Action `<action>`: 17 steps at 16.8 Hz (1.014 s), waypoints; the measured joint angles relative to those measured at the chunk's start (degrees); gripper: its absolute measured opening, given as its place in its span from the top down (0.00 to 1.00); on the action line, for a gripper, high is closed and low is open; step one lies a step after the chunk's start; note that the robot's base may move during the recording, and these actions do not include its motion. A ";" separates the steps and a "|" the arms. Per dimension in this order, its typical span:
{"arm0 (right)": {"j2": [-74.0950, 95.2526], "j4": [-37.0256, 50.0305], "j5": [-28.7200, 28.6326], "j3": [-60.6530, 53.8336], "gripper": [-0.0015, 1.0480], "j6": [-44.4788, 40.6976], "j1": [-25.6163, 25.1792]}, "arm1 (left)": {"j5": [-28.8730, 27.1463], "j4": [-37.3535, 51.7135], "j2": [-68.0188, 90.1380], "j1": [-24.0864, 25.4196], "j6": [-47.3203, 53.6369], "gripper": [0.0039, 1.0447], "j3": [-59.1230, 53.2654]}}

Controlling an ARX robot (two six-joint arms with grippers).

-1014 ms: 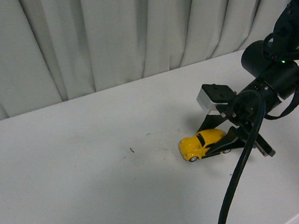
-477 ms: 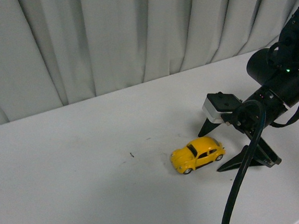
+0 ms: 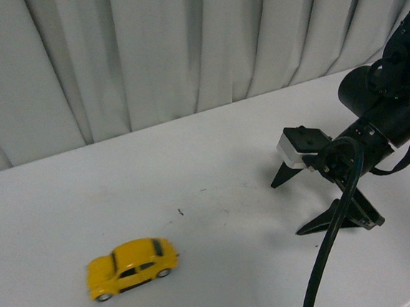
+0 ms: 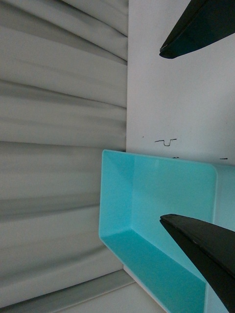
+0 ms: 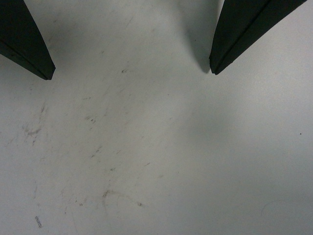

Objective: Wind up and store yellow beetle toy

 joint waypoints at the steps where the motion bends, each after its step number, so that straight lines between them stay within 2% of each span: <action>1: -0.02 0.57 -0.35 -0.17 0.06 0.37 0.24 | 0.00 0.00 0.00 0.00 0.00 0.06 0.00; 6: -4.04 6.84 -1.25 -4.76 0.06 1.77 3.58 | 0.00 0.00 0.00 0.00 0.00 0.06 0.00; 9: -12.50 6.45 -4.81 -8.24 0.06 1.77 6.45 | 0.00 0.00 0.00 0.00 0.00 0.06 0.00; 17: -37.73 3.89 -11.67 -12.57 0.06 1.20 10.23 | 0.00 0.00 0.00 0.00 0.00 0.06 0.00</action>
